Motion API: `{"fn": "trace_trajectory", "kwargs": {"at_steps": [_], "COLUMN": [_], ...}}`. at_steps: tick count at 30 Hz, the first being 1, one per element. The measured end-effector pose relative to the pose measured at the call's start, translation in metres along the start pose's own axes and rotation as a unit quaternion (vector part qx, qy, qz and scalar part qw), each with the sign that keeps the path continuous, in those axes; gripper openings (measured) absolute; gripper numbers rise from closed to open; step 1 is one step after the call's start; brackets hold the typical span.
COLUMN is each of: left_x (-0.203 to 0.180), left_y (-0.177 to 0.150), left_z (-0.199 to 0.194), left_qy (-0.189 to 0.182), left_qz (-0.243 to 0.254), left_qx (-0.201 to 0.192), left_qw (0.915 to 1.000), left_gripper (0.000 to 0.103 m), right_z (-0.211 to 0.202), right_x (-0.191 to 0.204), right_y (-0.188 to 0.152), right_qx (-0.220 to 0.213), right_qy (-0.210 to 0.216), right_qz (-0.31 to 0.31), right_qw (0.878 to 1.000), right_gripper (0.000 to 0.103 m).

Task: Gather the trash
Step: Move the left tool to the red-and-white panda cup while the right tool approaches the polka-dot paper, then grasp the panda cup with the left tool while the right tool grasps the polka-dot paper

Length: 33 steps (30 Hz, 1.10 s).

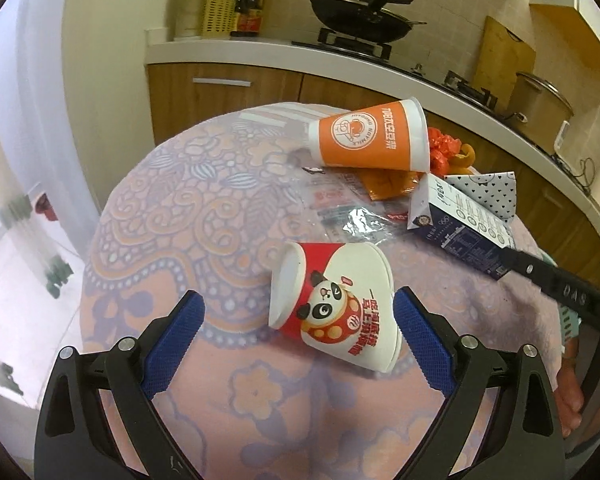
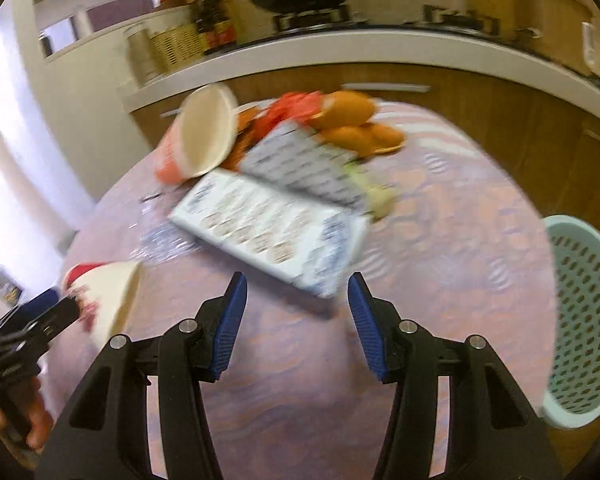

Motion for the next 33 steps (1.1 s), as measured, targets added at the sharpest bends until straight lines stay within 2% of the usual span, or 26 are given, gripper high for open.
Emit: {"fn": "trace_trajectory", "kwargs": {"at_steps": [5,9,11,12,15,17,20,23,25,27,29,30,31,32,33], "left_x": [0.008,0.009,0.006,0.005,0.004,0.006,0.004,-0.005,-0.013,-0.022,-0.025,-0.026,-0.026,-0.025,-0.025], "left_y": [0.000,0.002,0.007,0.009,0.016,0.019,0.022,0.025,0.025,0.023,0.022,0.021,0.022,0.022,0.021], "left_z": [0.001,0.003,0.007,0.010,0.022,0.032,0.042,0.049,0.051,0.053,0.052,0.052,0.051,0.050,0.048], "left_qy": [-0.019,-0.025,-0.029,-0.032,-0.045,-0.056,-0.065,-0.060,-0.063,-0.046,-0.043,-0.044,-0.048,-0.053,-0.059], "left_qz": [-0.011,-0.003,0.008,0.012,0.011,0.000,-0.004,0.006,0.013,0.029,0.034,0.034,0.031,0.028,0.024], "left_qx": [0.001,0.001,0.003,0.006,0.021,0.035,0.051,0.058,0.061,0.062,0.062,0.061,0.060,0.057,0.053], "left_qw": [0.9998,0.9997,0.9995,0.9994,0.9987,0.9978,0.9966,0.9965,0.9960,0.9966,0.9966,0.9966,0.9966,0.9966,0.9966], "left_gripper": [0.090,0.090,0.090,0.090,0.090,0.090,0.090,0.090,0.083,0.079,0.078,0.078,0.077,0.077,0.076], "right_z": [-0.008,-0.027,-0.031,-0.029,-0.017,-0.009,-0.021,-0.023,-0.017,-0.010,0.000,0.002,0.002,0.002,0.002], "right_x": [0.041,0.040,0.032,0.029,0.025,0.019,0.014,0.009,0.006,0.001,-0.002,-0.005,-0.007,-0.006,-0.008], "right_y": [-0.021,-0.024,-0.017,-0.011,0.001,0.010,0.014,0.014,0.016,0.016,0.019,0.021,0.022,0.024,0.027], "right_qx": [0.029,-0.004,-0.018,-0.019,0.002,0.007,-0.022,-0.021,-0.012,-0.001,0.008,0.009,0.009,0.010,0.012], "right_qy": [0.077,0.031,0.013,0.003,0.019,0.008,0.003,-0.003,-0.014,-0.013,-0.008,0.004,0.018,0.028,0.040], "right_qz": [-0.053,-0.074,-0.071,-0.070,-0.079,-0.082,-0.088,-0.088,-0.085,-0.075,-0.067,-0.060,-0.055,-0.052,-0.047], "right_qw": [0.995,0.997,0.997,0.997,0.997,0.997,0.996,0.996,0.996,0.997,0.998,0.998,0.998,0.998,0.998], "right_gripper": [0.050,0.053,0.072,0.073,0.073,0.073,0.073,0.073,0.073,0.069,0.057,0.055,0.048,0.035,0.030]}}
Point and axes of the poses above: each gripper's, at about its wrist camera, not at the fingertips, and z roughly the way its jaws point, x to its left, y to its top, the point moved 2 cm from there along z, roughly the way its jaws point, and after that the axes turned 7 degrees about x, right-handed, at the moved point
